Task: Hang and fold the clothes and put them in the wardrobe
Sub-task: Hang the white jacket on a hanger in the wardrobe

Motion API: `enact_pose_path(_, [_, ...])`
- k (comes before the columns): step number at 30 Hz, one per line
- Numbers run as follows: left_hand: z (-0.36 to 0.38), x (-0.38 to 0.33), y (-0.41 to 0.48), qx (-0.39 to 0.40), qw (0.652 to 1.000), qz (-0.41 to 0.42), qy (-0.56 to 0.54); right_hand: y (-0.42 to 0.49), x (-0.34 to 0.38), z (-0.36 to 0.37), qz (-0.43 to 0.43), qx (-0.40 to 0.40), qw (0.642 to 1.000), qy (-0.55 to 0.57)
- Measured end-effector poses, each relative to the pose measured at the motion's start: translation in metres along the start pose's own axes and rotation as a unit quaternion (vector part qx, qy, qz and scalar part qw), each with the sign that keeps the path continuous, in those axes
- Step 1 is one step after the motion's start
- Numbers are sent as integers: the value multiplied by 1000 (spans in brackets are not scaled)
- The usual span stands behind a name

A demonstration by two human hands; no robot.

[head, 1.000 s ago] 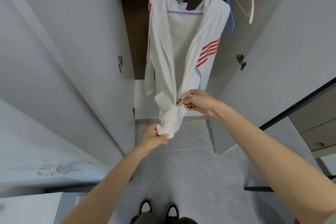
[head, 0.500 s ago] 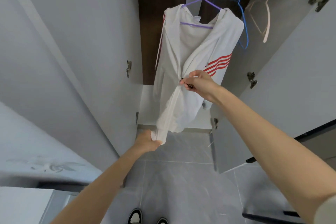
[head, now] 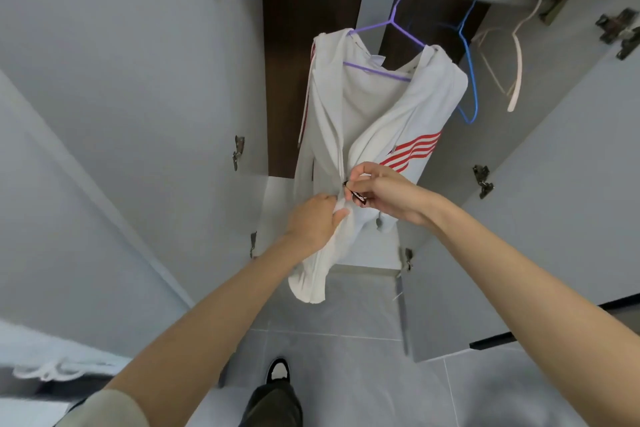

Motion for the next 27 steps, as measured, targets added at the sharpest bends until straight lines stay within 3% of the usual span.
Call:
enact_pose_path(5, [2,18,32,43,999,14,-14,32,8,-31,7,-93,987,129])
enact_pose_path(11, [30,79,51,109,993,-44,11,82,80,-92,-80,-218,957,176])
enact_pose_path(15, [43,105,66,168,981,-75,60,108,99,-84,-97,-183,973,102])
enact_pose_path(19, [-13,73,121,34,995,-71,-64,128,105,-82,-86,-138,984,79])
enact_pose_path(22, [-62,26,170,-61,993,-16,-98,137,103,-90,-56,-108,992,37])
enact_pose_path(27, [-73,-6,217,-70,997,30,-23,151,101,-108,-48,-103,993,33])
Point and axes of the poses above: each hand's wrist, its own y-axis towards the middle knuckle, its own z-axis out of the palm, x = y × z, the point moved 10 cm from there along y, towards the middle knuckle, and after that the axes turned 3 degrees about -z, right-handed, at the moved point
